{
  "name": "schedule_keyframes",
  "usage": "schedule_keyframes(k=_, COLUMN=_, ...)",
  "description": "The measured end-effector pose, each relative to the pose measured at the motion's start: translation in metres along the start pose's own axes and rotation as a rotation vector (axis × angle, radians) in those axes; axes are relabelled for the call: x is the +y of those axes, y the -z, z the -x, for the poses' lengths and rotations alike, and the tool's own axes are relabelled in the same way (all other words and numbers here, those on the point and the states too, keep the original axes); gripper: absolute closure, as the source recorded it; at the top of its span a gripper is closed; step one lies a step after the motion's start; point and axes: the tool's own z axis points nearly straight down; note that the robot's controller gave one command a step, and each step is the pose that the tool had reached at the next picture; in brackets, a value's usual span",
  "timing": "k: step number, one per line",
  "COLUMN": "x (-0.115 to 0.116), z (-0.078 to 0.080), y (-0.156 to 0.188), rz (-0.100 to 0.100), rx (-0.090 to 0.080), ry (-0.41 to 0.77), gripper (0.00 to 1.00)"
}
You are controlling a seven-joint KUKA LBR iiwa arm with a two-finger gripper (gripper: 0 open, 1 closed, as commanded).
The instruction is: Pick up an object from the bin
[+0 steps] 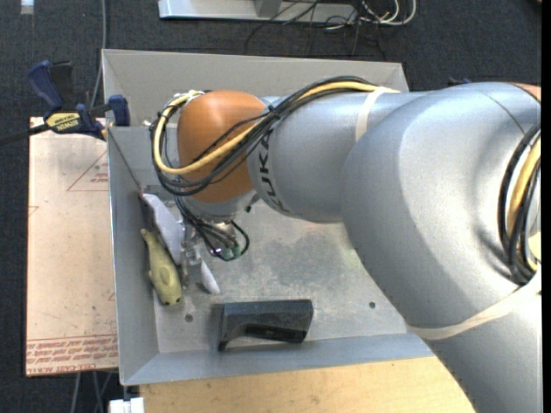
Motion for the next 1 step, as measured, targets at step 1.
schedule_keyframes(k=1, x=-0.0171, z=0.0246, y=0.0051, rz=-0.004, rx=0.087, ry=0.096, gripper=1.00)
